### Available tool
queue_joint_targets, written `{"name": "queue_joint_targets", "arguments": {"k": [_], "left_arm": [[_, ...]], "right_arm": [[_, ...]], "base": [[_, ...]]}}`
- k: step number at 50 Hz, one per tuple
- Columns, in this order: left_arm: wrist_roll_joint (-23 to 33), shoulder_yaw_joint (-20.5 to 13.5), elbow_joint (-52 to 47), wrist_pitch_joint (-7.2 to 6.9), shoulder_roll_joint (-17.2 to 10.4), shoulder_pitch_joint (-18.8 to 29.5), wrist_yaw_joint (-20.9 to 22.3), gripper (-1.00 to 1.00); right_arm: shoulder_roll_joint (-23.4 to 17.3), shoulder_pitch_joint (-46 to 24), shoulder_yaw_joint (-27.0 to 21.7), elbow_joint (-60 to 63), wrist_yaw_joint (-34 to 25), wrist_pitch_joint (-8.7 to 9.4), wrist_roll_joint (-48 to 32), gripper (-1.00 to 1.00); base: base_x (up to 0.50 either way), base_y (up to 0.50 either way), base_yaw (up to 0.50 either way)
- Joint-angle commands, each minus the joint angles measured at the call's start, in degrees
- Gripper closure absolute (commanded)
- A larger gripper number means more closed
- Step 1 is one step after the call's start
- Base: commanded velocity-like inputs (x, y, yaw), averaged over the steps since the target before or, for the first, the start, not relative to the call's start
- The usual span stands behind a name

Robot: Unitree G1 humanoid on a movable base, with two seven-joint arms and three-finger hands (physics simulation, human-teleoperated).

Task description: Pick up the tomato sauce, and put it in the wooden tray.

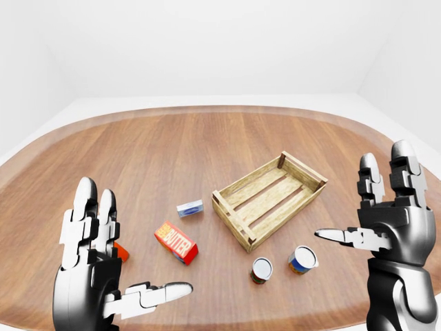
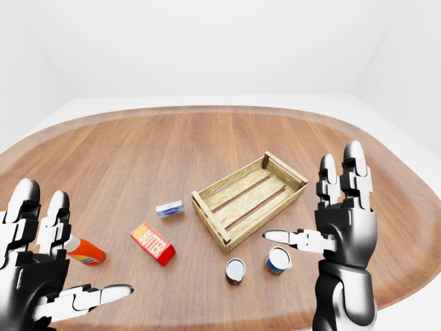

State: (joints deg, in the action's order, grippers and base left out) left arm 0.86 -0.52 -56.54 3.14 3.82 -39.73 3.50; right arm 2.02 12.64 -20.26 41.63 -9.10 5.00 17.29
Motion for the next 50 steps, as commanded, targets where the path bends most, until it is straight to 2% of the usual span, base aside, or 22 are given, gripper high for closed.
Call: {"name": "queue_joint_targets", "arguments": {"k": [1, 10, 12, 20, 31, 33, 37, 42, 50], "left_arm": [[0.1, 0.1, -0.1, 0.11, 0.0, -0.3, 0.0, -1.0], [-0.1, -0.2, 0.0, -0.02, 0.0, -0.2, 0.1, -1.0], [-0.1, -0.3, 0.0, 0.03, 0.1, -0.2, 0.1, -1.0], [-0.4, -1.0, 0.4, -0.38, 0.6, 0.4, 0.6, -1.0], [0.5, -0.1, 0.8, -0.9, 0.0, 1.0, -0.3, -1.0], [1.3, 0.8, 0.6, -0.79, -0.1, 0.7, -0.6, -1.0], [1.2, 0.9, 0.6, -0.73, -0.8, 0.7, -1.2, -1.0], [0.6, 0.3, 0.7, -0.84, -0.6, 0.8, -1.0, -1.0], [0.3, 0.0, 0.8, -0.92, -0.5, 1.0, -0.8, -1.0]], "right_arm": [[0.0, 0.2, 0.2, 0.0, 0.0, 0.0, -0.2, -1.0], [0.0, -0.3, 0.3, -0.2, 0.9, 0.0, -0.6, -1.0], [-0.2, 0.1, 1.7, -0.6, 0.7, 0.0, -3.2, -1.0], [1.4, 4.1, 3.9, -0.1, -2.5, 0.0, -4.5, -1.0], [3.3, 9.8, 5.5, -1.1, -8.3, 0.0, -6.4, -1.0], [3.9, 11.4, 6.4, -2.1, -9.4, -1.9, -7.7, -1.0], [4.2, 12.9, 7.3, -2.8, -10.6, -3.38, -8.1, -1.0], [4.7, 15.6, 8.2, -2.9, -12.3, -6.18, -8.4, -1.0], [5.3, 18.6, 9.3, -3.1, -14.3, -9.2, -8.6, -1.0]], "base": [[0.5, 0.0, 0.0], [0.5, 0.0, 0.0], [0.41, 0.0, 0.0], [0.0, 0.0, 0.0], [0.0, 0.0, 0.0], [0.0, 0.0, 0.0], [0.0, 0.0, 0.0], [0.0, 0.0, 0.0], [0.0, 0.0, 0.0]]}}
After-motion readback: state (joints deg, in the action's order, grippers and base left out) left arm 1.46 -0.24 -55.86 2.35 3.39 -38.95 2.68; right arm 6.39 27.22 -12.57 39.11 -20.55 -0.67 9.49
